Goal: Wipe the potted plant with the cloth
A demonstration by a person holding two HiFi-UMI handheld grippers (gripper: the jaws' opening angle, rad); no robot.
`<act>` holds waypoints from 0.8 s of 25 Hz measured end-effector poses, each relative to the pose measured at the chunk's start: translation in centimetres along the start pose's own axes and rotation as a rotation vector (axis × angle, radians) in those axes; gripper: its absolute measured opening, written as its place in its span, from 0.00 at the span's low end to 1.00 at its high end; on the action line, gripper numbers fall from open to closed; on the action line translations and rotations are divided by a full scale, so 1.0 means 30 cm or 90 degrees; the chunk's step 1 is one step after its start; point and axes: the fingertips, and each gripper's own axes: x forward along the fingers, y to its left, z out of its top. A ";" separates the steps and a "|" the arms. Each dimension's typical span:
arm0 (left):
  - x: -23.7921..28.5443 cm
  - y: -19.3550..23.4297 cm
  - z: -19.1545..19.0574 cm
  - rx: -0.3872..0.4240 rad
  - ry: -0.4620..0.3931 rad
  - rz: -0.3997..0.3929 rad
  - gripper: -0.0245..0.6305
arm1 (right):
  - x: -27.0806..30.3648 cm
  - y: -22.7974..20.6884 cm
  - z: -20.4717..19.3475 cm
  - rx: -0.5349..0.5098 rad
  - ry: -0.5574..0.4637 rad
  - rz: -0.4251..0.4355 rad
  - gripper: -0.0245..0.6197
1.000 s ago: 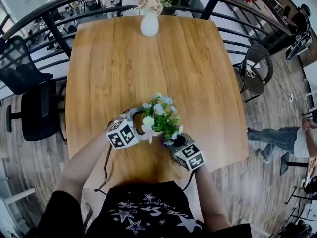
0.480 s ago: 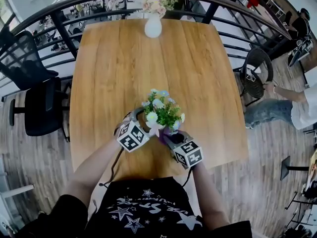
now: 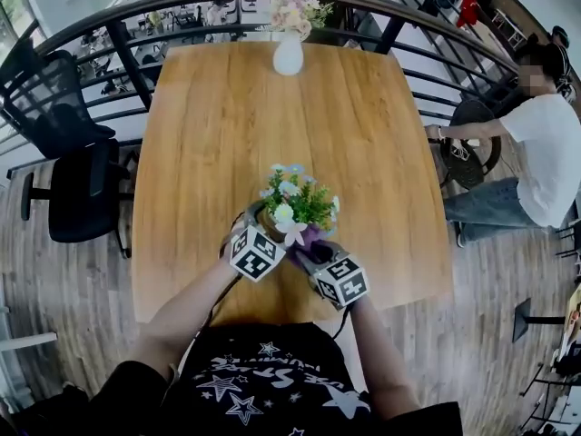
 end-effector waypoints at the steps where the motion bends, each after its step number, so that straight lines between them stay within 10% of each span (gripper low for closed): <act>1: 0.000 0.000 -0.002 -0.006 0.001 0.006 0.77 | 0.003 0.003 0.001 -0.004 0.001 0.003 0.17; 20: -0.084 -0.073 -0.089 0.016 0.016 -0.039 0.72 | -0.009 -0.106 -0.003 0.003 0.010 -0.028 0.17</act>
